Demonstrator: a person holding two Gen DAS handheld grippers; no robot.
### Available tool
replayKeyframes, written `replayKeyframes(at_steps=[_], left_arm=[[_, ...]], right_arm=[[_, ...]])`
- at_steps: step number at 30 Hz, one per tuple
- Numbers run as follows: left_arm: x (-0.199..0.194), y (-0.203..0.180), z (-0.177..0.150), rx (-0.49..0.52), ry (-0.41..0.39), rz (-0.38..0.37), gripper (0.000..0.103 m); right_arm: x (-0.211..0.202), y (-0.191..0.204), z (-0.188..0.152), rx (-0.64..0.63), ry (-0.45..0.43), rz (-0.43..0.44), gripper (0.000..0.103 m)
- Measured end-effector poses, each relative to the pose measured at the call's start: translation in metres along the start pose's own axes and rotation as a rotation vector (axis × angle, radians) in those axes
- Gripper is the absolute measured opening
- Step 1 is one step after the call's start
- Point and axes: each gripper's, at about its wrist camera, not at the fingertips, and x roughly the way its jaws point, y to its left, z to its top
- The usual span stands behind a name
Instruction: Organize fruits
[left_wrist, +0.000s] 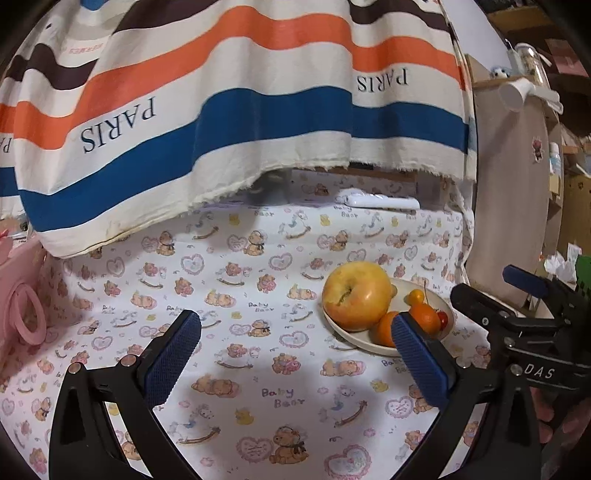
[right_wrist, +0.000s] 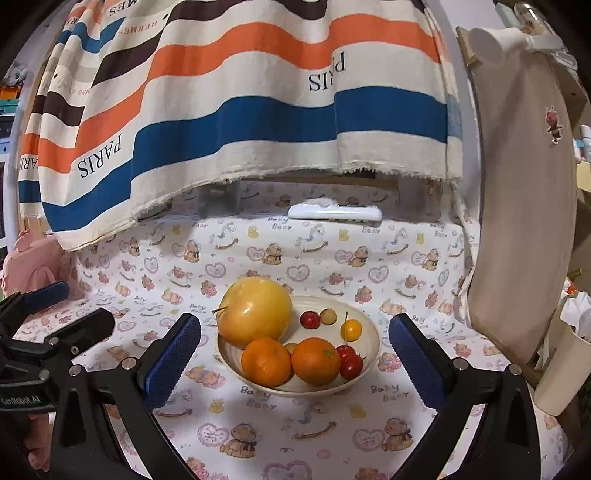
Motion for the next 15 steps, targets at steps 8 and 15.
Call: replayKeyframes(at_steps=[8,15], left_arm=[[-0.0025,0.0009,0.0,-0.007,-0.015,0.038,0.102],[-0.0029,0.0012,-0.0003,-0.006,-0.018,0.043,0.102]], right_arm=[[0.0001,0.0013,-0.0006,0.0,-0.003,-0.012,0.102],[-0.0008,-0.0049,-0.0012,0.008,-0.003,-0.036,0.102]])
